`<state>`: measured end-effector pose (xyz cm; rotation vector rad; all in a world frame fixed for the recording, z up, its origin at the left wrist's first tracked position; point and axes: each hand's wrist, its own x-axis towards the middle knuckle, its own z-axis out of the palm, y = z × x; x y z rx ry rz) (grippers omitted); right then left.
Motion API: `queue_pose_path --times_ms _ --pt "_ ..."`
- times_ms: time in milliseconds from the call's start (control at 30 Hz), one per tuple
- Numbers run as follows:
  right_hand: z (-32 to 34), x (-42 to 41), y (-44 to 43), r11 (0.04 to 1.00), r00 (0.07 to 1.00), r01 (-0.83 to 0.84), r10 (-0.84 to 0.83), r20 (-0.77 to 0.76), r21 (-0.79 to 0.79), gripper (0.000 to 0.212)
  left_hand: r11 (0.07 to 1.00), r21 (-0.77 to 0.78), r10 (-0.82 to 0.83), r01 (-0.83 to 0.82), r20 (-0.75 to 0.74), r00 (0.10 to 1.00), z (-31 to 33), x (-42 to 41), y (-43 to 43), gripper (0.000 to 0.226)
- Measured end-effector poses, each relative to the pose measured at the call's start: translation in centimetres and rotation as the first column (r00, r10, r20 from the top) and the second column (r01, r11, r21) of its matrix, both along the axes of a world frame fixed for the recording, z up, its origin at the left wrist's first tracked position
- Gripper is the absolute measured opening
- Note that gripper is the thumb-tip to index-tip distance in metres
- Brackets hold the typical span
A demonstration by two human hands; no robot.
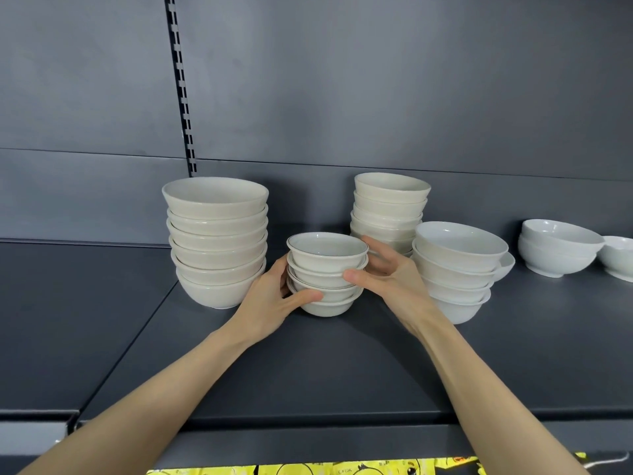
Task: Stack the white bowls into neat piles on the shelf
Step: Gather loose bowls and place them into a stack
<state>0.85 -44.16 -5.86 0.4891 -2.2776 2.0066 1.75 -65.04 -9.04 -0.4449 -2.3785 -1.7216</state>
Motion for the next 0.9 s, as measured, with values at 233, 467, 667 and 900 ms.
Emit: queue_pose_path --times_ms 233,467,667,900 --pt "0.0 -0.2 0.1 1.000 1.000 -0.005 0.005 -0.019 0.014 0.065 1.000 -0.017 -0.005 0.005 -0.012 1.000 0.1 0.0 0.0 0.078" --pt "0.4 0.5 0.0 0.999 1.000 -0.021 0.022 -0.015 0.033 0.071 0.998 0.038 -0.044 0.046 -0.034 0.998 0.6 0.5 0.3 0.077" --pt "0.9 0.7 -0.4 1.000 1.000 -0.008 0.008 -0.025 0.030 0.034 0.998 0.066 0.031 -0.025 -0.093 0.995 1.3 0.7 1.0 0.058" --pt "0.6 0.4 -0.4 0.999 0.999 0.034 -0.034 -0.035 -0.015 0.054 0.992 0.107 0.078 -0.070 -0.075 0.994 1.2 0.2 0.9 0.045"
